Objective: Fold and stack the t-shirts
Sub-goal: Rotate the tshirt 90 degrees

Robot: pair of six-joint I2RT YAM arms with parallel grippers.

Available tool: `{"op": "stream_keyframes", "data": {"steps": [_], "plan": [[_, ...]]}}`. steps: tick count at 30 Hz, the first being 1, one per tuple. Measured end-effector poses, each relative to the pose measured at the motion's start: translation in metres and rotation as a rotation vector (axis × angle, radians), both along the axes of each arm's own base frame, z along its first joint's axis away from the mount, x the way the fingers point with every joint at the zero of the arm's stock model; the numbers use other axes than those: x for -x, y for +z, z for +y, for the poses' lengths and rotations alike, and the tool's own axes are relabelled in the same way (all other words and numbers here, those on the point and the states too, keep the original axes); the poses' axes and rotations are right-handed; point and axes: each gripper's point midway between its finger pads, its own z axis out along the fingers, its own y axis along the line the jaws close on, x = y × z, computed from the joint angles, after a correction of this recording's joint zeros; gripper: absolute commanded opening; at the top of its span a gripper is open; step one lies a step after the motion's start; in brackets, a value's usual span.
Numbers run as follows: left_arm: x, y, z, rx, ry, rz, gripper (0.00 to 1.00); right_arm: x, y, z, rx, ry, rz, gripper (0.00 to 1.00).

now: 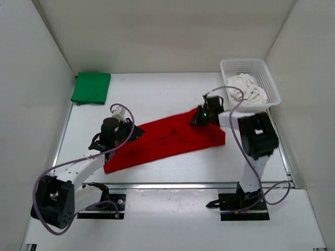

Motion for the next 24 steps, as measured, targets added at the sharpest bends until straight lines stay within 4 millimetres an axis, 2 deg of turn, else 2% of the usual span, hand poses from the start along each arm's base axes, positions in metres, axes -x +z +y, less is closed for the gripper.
{"op": "stream_keyframes", "data": {"steps": [2,7,9,11,13,15,17,18,21,22,23,24], "plan": [[0.007,-0.010,-0.007,-0.016,-0.045,0.031,0.16,-0.047,0.004,0.019,-0.015,0.018,-0.018,0.01],[0.019,-0.031,-0.013,-0.042,-0.100,0.103,0.12,-0.182,0.016,0.063,-0.025,0.063,-0.115,0.00],[0.024,-0.035,-0.017,-0.055,-0.123,0.116,0.06,-0.221,0.023,0.074,-0.025,0.078,-0.155,0.00],[0.030,-0.039,-0.021,-0.071,-0.151,0.131,0.03,-0.241,0.038,0.079,-0.038,0.096,-0.204,0.00],[0.034,-0.043,-0.024,-0.077,-0.166,0.145,0.01,-0.230,0.049,0.072,-0.022,0.114,-0.167,0.00],[0.037,-0.044,-0.025,-0.079,-0.171,0.152,0.00,-0.216,0.074,0.063,0.028,0.127,-0.167,0.00],[0.038,-0.042,-0.026,-0.078,-0.176,0.149,0.00,-0.200,0.116,0.051,0.072,0.133,-0.206,0.00],[0.038,-0.041,-0.026,-0.077,-0.177,0.145,0.01,-0.188,0.146,0.045,0.088,0.138,-0.246,0.00],[0.040,-0.039,-0.029,-0.069,-0.184,0.141,0.01,-0.139,0.234,0.033,0.099,0.140,-0.405,0.02],[0.041,-0.040,-0.029,-0.067,-0.186,0.140,0.03,-0.116,0.257,0.026,0.096,0.133,-0.465,0.02],[0.042,-0.040,-0.030,-0.065,-0.190,0.142,0.03,-0.093,0.274,0.020,0.082,0.127,-0.519,0.02],[0.043,-0.040,-0.031,-0.064,-0.194,0.143,0.03,-0.074,0.278,0.016,0.067,0.123,-0.545,0.02]]}}
